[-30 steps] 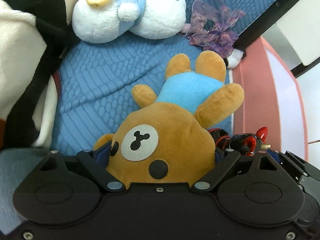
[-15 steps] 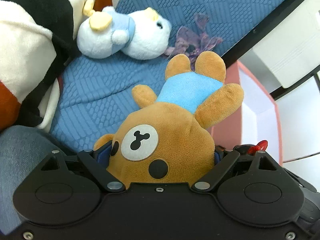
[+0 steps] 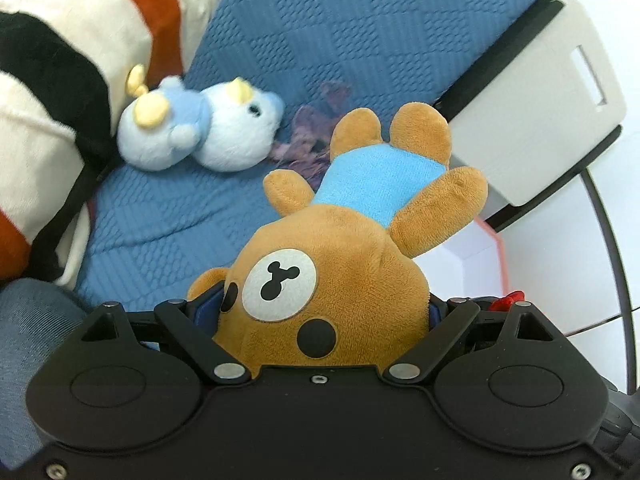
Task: Organize objects
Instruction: 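Carry the brown bear and red figurine with both grippers over the pink box, then open both grippers to drop the bear and figurine into the box, then withdraw both grippers from the box toward the panda and ribbon bow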
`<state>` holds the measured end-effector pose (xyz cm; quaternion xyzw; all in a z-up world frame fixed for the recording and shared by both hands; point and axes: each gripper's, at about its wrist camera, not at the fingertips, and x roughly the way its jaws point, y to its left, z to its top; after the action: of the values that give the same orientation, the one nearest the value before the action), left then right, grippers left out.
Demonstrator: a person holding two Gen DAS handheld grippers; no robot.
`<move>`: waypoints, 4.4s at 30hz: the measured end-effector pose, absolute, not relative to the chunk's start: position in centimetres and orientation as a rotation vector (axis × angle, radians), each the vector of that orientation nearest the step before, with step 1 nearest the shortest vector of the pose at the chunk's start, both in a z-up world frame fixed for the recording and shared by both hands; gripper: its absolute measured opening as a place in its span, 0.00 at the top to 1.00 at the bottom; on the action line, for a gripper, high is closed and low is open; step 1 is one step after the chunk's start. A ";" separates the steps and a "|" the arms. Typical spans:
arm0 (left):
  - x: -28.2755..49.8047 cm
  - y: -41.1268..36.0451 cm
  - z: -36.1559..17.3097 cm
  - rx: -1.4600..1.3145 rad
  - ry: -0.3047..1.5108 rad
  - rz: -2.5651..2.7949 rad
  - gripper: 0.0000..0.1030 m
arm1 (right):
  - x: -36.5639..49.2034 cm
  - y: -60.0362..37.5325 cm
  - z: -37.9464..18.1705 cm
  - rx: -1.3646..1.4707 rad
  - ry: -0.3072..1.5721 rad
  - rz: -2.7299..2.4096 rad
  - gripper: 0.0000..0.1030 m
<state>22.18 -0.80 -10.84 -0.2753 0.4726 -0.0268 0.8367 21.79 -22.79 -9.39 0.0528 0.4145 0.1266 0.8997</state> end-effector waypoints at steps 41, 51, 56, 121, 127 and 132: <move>30.4 -18.7 -10.3 -0.421 1.060 -0.210 0.14 | 23.8 -40.7 -11.6 0.178 0.798 0.077 0.39; 32.5 -23.5 -16.1 -0.392 1.169 -0.265 0.14 | 24.5 -43.4 -17.1 0.177 0.910 0.027 0.39; 33.5 -25.2 -18.5 -0.347 1.216 -0.264 0.13 | 24.9 -44.4 -19.1 0.193 0.948 0.017 0.39; 6.2 -5.5 7.3 -0.265 0.810 -0.214 0.00 | 10.0 -27.4 -3.3 0.183 0.698 0.210 0.16; 7.5 -4.1 11.4 -0.276 0.824 -0.189 0.00 | 12.3 -26.1 -3.4 0.169 0.698 0.233 0.16; 9.8 -2.4 12.7 -0.307 0.863 -0.196 0.00 | 14.5 -25.5 -4.9 0.199 0.720 0.220 0.16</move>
<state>9.81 -2.39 12.68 -0.1478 0.4161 -0.0942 0.8923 14.47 -25.52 -4.89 0.0971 0.3507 0.1071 0.9253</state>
